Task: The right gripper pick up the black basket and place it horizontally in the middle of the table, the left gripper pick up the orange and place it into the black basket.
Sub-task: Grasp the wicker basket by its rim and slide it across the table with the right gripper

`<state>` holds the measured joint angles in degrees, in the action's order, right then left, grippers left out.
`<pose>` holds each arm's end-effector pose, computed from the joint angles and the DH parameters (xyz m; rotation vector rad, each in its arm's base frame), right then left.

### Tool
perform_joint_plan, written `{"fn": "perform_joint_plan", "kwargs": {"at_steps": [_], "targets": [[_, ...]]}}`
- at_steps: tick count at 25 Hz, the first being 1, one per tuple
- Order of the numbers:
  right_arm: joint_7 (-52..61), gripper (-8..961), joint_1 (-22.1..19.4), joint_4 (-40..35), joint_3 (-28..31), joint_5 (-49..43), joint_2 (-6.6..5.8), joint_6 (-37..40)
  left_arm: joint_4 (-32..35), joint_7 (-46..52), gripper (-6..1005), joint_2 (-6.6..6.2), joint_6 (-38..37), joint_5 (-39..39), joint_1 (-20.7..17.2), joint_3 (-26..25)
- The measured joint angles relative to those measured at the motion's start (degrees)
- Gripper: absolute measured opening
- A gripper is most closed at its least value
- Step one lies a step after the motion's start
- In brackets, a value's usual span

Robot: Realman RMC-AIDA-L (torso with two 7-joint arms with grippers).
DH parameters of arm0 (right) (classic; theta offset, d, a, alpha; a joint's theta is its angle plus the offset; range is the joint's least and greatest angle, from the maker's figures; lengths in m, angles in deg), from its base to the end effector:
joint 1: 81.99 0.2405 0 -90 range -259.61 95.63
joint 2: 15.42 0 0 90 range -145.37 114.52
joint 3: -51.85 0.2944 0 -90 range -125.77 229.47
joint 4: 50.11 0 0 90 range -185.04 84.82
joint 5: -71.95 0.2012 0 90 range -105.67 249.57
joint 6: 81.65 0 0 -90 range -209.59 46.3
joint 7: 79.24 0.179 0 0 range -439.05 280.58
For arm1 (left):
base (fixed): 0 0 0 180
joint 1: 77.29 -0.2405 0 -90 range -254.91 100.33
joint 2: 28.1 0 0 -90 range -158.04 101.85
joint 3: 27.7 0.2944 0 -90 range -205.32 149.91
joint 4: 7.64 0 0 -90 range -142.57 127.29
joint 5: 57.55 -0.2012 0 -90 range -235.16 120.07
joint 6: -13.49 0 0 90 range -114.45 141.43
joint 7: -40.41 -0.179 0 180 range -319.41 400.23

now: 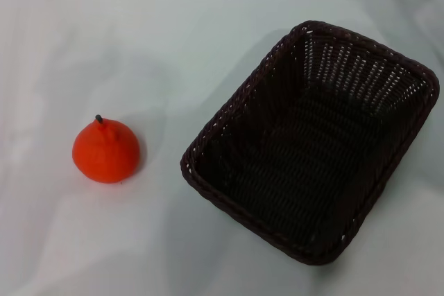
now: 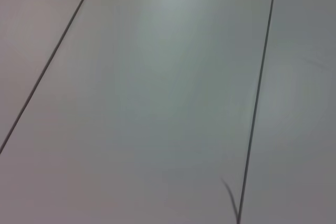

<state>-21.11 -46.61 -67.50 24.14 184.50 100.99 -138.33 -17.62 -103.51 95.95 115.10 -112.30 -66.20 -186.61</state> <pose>0.3246 0.4628 0.0469 -0.8765 -1.6888 -1.2960 -0.3603 0.2538 0.0509 -1.2454 -0.4427 -1.1684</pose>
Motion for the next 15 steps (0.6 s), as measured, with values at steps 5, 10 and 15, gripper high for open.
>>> {"fn": "perform_joint_plan", "kwargs": {"at_steps": [5, 10, 15], "targets": [[31.16, 790, 0.02, -11.56, -11.95, -23.62, -4.56, -2.23, -0.04, 0.09, 441, -0.03, -0.31, 0.0, 0.1, 0.08], [54.73, 791, 3.66, -21.94, -16.09, -49.27, -8.22, -12.58, -0.04, 0.09, 683, -0.09, -1.0, 0.0, 0.31, 0.09], [65.24, 775, 9.14, -28.32, -15.85, -69.41, -9.52, -24.69, -0.04, 0.08, 720, -0.13, -1.61, 0.0, 0.47, 0.17]]}}
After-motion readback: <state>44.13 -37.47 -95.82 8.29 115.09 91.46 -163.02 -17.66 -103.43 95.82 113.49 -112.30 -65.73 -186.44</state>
